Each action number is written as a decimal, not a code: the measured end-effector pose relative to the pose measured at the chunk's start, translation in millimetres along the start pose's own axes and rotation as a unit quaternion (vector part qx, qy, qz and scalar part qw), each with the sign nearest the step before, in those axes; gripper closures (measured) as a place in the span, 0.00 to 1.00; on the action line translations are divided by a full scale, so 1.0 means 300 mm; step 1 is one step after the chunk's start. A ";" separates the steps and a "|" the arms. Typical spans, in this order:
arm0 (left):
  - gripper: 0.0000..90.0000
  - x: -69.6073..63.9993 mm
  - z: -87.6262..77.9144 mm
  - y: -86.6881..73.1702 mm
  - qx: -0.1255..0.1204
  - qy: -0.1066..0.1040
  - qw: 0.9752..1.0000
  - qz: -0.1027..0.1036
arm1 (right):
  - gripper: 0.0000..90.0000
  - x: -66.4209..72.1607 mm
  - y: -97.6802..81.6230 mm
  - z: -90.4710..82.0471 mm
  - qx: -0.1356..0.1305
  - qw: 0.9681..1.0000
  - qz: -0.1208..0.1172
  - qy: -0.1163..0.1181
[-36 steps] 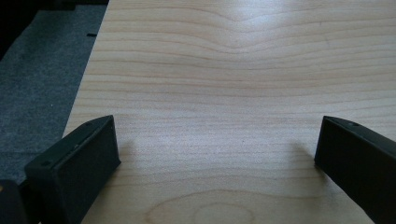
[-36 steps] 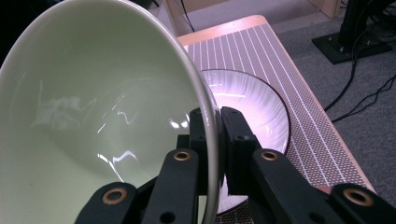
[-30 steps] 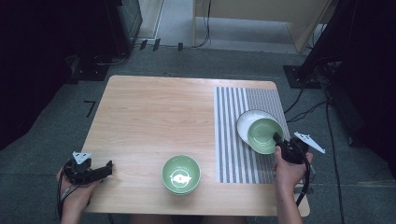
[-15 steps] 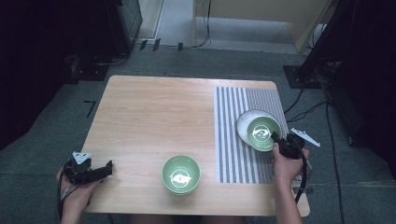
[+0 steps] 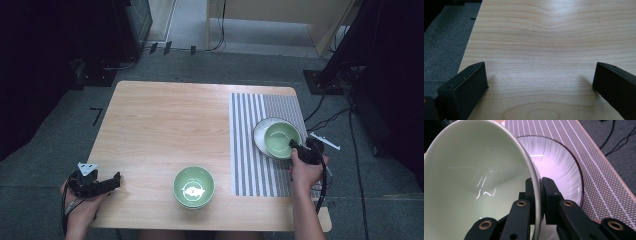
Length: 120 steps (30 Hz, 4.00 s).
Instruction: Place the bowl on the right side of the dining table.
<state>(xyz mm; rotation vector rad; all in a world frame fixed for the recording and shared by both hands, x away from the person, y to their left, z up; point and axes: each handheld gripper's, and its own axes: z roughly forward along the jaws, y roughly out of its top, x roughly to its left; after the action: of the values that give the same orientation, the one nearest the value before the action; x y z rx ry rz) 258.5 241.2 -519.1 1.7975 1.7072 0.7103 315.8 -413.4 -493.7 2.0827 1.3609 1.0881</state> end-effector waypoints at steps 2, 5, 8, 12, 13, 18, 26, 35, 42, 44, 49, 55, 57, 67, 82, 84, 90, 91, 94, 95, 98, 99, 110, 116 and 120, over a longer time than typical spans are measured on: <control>0.00 0.000 0.000 0.000 0.000 0.000 1.000 0.000 | 0.94 -0.003 0.003 0.008 0.004 1.000 0.009 0.003; 0.00 0.000 0.000 0.000 -0.001 0.000 1.000 0.000 | 0.94 -0.004 0.013 0.018 0.010 1.000 0.014 0.005; 0.00 0.000 0.000 0.000 0.000 0.000 1.000 0.000 | 0.94 -0.002 0.025 0.028 0.014 1.000 0.016 0.001; 0.00 0.000 0.000 0.000 0.000 0.000 1.000 0.000 | 0.94 0.003 0.038 0.042 0.017 1.000 0.016 -0.003; 0.00 0.000 0.000 0.000 0.000 0.000 1.000 0.000 | 0.94 0.004 0.040 0.046 0.019 1.000 0.017 -0.003; 0.00 0.000 0.000 0.000 0.000 0.000 1.000 0.000 | 0.94 0.006 0.059 0.065 0.029 0.999 0.031 -0.009; 0.00 0.000 0.000 0.000 0.000 0.000 1.000 0.000 | 0.94 0.010 0.099 0.078 0.076 0.996 0.046 -0.024; 0.00 0.000 0.000 0.000 0.000 0.000 1.000 0.000 | 0.93 0.003 0.105 0.065 0.093 0.994 0.047 -0.033; 0.00 0.000 0.000 0.000 0.000 0.000 1.000 0.000 | 0.90 -0.025 0.108 0.063 0.100 0.993 0.061 -0.013; 0.00 0.000 0.000 0.000 0.000 0.000 1.000 0.000 | 0.89 -0.034 0.106 0.063 0.094 0.993 0.070 -0.005; 0.00 0.000 0.000 0.000 0.000 0.000 1.000 0.000 | 0.74 -0.039 0.111 0.063 0.075 0.994 0.077 0.020; 0.00 0.000 0.000 0.000 0.000 0.000 1.000 0.000 | 0.47 -0.017 0.127 0.040 0.041 0.998 0.036 0.011; 0.00 0.000 0.000 0.000 0.000 0.000 1.000 0.000 | 0.35 -0.005 0.132 0.018 0.013 1.000 0.013 0.003; 0.00 0.000 0.000 0.000 0.000 0.000 1.000 0.001 | 0.22 0.019 0.114 -0.036 -0.009 0.998 -0.053 0.028; 0.00 0.000 0.000 0.000 0.000 0.000 1.000 0.001 | 0.18 0.059 0.042 -0.138 -0.039 0.992 -0.100 0.068; 0.00 0.000 0.000 0.000 0.000 0.000 1.000 0.001 | 0.18 0.061 0.031 -0.150 -0.041 0.992 -0.100 0.070; 0.00 -0.001 0.000 0.000 -0.001 0.000 1.000 0.000 | 0.19 0.048 -0.004 -0.188 -0.045 0.991 -0.106 0.067; 0.00 -0.001 0.000 0.000 0.000 0.000 1.000 0.000 | 0.19 0.044 -0.008 -0.193 -0.045 0.991 -0.106 0.065; 0.00 -0.001 0.000 0.000 -0.001 0.000 1.000 0.000 | 0.19 0.034 -0.016 -0.206 -0.044 0.991 -0.105 0.064; 0.00 -0.001 0.000 0.000 -0.001 0.000 1.000 0.000 | 0.19 0.030 -0.018 -0.209 -0.044 0.991 -0.108 0.064; 0.00 -0.001 0.000 0.000 -0.001 0.000 1.000 0.000 | 0.19 0.022 -0.026 -0.221 -0.043 0.992 -0.103 0.063; 0.00 -0.001 0.000 0.000 -0.001 0.000 1.000 0.000 | 0.19 0.019 -0.028 -0.226 -0.044 0.992 -0.106 0.062; 0.00 -0.001 0.000 0.000 -0.001 0.000 1.000 0.000 | 0.19 0.008 -0.062 -0.267 -0.042 0.990 -0.118 0.063; 0.00 -0.001 0.000 0.000 -0.001 0.000 1.000 0.001 | 0.19 0.000 -0.085 -0.272 -0.036 0.990 -0.121 0.059; 0.00 -0.001 0.000 0.000 -0.001 0.000 1.000 0.001 | 0.20 -0.009 -0.097 -0.277 -0.034 0.991 -0.120 0.056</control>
<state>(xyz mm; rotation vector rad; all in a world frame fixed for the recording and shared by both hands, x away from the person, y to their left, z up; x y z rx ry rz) 258.3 240.9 -519.2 1.7973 1.7056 0.7126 232.8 -408.8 -464.9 1.7780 1.5576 1.1452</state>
